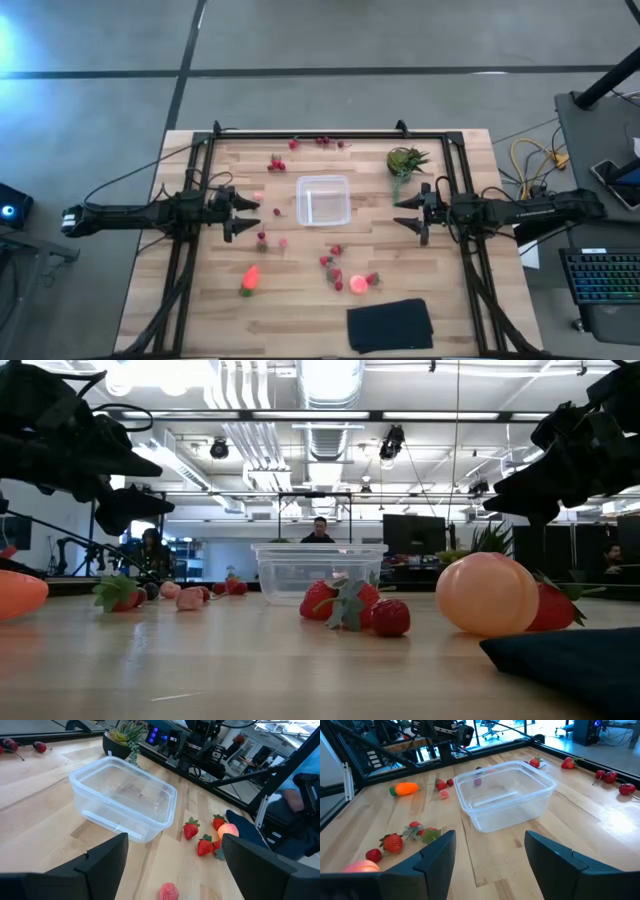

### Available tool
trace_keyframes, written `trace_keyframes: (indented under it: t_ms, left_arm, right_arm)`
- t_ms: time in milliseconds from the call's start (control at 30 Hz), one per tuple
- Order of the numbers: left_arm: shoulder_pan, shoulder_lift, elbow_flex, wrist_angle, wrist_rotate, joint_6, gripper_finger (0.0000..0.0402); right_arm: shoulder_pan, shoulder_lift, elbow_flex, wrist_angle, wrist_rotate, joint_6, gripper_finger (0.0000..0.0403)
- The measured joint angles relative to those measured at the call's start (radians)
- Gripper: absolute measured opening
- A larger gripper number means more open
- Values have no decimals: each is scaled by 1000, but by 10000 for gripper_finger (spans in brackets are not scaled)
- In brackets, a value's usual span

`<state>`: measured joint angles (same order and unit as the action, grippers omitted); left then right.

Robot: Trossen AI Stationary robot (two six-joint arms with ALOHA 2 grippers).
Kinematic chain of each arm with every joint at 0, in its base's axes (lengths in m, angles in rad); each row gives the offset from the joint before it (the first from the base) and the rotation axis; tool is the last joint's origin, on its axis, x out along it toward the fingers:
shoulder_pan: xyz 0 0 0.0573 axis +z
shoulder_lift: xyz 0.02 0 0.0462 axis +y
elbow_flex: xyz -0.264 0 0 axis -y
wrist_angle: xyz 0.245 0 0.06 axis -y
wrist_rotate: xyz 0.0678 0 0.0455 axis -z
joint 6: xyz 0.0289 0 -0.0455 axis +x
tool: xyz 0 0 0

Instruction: Pick and placing Produce into tupperware

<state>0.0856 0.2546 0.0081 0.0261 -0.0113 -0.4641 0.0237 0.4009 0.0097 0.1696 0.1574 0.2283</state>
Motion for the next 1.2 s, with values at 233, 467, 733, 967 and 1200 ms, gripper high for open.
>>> trace_keyframes:
  t_ms: [233, 467, 733, 967, 1200]
  left_arm:
    - [0, 0, 0, 0, 0, 0, 306]
    - [0, 0, 0, 0, 0, 0, 306]
    - [0, 0, 0, 0, 0, 0, 306]
    - [0, 0, 0, 0, 0, 0, 306]
    - [0, 0, 0, 0, 0, 0, 306]
  right_arm:
    - [0, 0, 0, 0, 0, 0, 228]
    - [0, 0, 0, 0, 0, 0, 228]
    - [0, 0, 0, 0, 0, 0, 228]
    - [0, 0, 0, 0, 0, 0, 228]
    - [0, 0, 0, 1, 0, 49, 228]
